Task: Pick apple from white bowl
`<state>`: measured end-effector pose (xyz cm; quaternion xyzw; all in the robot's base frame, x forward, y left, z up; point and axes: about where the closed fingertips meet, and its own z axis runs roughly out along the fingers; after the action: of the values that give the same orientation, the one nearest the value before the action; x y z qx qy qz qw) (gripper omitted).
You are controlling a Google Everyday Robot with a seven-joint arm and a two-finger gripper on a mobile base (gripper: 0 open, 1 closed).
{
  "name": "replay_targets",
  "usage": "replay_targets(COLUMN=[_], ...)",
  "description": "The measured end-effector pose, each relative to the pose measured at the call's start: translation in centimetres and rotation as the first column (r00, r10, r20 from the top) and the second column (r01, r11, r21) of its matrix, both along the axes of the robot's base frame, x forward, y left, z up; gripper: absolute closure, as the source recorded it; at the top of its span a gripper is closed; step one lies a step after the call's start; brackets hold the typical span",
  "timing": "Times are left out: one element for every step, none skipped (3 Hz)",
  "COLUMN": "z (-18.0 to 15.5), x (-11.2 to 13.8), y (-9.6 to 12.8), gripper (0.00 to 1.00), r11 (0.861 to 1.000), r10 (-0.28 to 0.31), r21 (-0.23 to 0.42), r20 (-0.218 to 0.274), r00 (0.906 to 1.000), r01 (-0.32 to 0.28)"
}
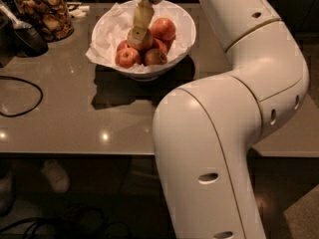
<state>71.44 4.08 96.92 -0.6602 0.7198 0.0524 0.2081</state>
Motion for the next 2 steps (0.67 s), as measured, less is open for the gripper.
replay_targets(z=[-0.07, -0.11], x=[0.04, -0.01], y=[-0.06, -0.03], gripper=[0.1, 0.15], r11=[1.0, 1.0], r10=[0.003, 0.008], r21=[-0.003, -0.006], r20=[0.0, 0.0], r00=[1.0, 1.0], r01=[-0.003, -0.008])
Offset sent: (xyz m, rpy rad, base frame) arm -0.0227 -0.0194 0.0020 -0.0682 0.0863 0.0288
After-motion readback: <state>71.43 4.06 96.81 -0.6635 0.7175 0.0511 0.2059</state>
